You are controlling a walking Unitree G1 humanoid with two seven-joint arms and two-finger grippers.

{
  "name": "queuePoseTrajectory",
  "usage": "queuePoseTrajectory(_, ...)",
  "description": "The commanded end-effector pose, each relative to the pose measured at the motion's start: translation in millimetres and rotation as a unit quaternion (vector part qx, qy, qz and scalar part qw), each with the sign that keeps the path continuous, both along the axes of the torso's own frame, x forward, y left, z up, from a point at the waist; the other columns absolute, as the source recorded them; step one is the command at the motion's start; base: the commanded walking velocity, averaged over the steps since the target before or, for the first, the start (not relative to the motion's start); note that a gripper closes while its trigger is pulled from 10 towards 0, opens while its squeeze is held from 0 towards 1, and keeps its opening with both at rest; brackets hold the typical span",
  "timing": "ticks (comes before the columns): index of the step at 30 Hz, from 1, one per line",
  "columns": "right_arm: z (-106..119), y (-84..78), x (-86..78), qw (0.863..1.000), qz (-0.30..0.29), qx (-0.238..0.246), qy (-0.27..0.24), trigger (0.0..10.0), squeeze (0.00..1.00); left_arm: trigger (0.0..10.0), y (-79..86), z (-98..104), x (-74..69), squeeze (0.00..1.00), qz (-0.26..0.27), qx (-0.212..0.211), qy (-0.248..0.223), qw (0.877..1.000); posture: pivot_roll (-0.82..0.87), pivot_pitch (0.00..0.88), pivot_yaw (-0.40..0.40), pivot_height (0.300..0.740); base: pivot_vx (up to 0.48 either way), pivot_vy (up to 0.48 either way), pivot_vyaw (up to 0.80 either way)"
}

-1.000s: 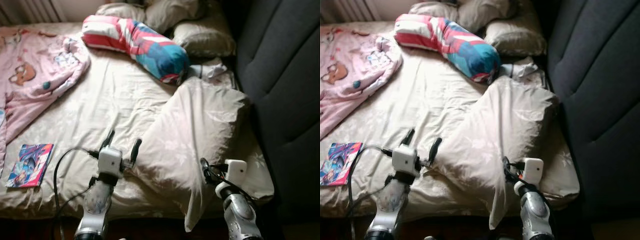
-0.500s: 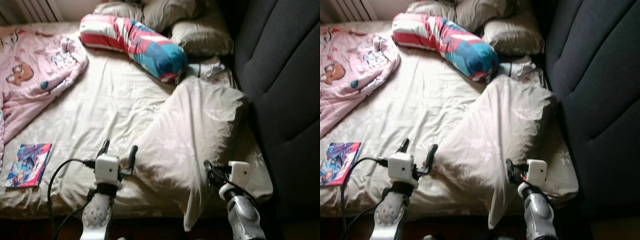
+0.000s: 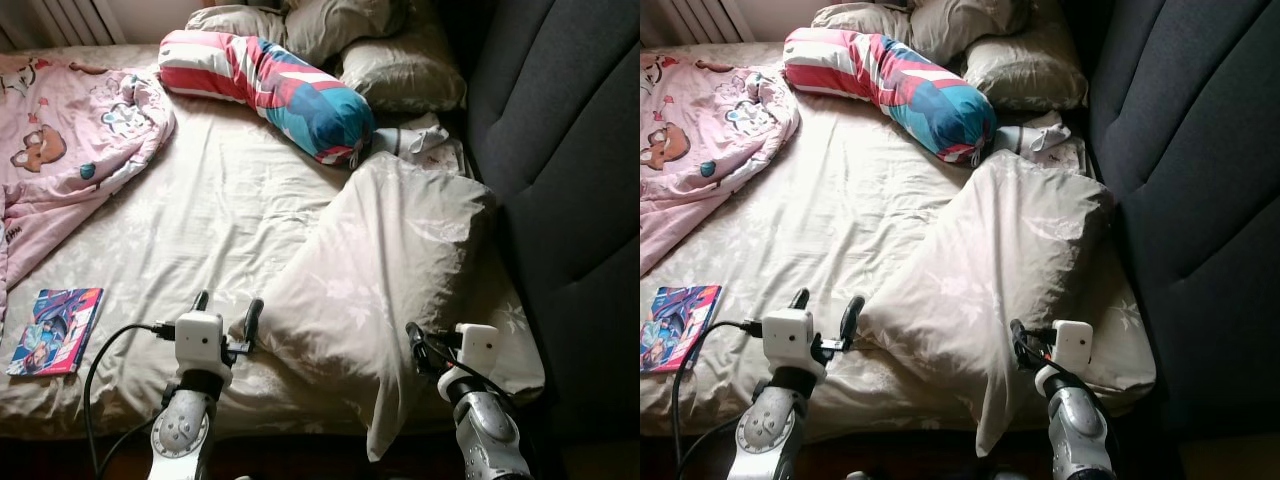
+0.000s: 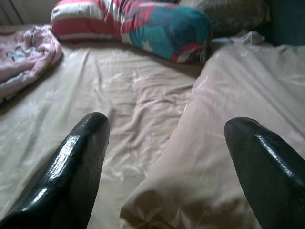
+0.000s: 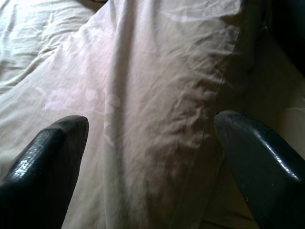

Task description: Clean up the room

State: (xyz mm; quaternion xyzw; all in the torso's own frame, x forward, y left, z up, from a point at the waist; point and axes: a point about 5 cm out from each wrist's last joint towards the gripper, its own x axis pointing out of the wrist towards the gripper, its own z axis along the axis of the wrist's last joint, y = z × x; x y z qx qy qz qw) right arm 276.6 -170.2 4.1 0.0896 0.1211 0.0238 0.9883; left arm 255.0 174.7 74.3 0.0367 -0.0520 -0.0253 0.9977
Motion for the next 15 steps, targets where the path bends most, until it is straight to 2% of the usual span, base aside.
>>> queuePoseTrajectory(1,-6.5,-0.6,-6.2,1.000,0.000,0.001,0.012,10.0,0.00,10.0,4.3,-5.3,-2.4,0.00,0.012,-0.009,0.018,1.000,-0.03,0.214,-0.009,0.740,0.000,0.000,0.00)
queuePoseTrajectory(6,-6.6,1.3,-6.6,1.000,0.010,-0.002,0.011,10.0,0.00,10.0,4.1,-15.1,-4.7,0.00,0.015,-0.014,0.039,0.999,-0.04,0.223,-0.012,0.740,0.000,0.000,0.00)
queuePoseTrajectory(15,-12.2,5.6,-9.1,0.999,0.024,-0.019,0.033,10.0,0.00,10.0,-1.5,-13.2,-2.5,0.00,0.008,-0.018,0.037,0.999,-0.04,0.231,-0.009,0.735,0.000,0.000,0.00)
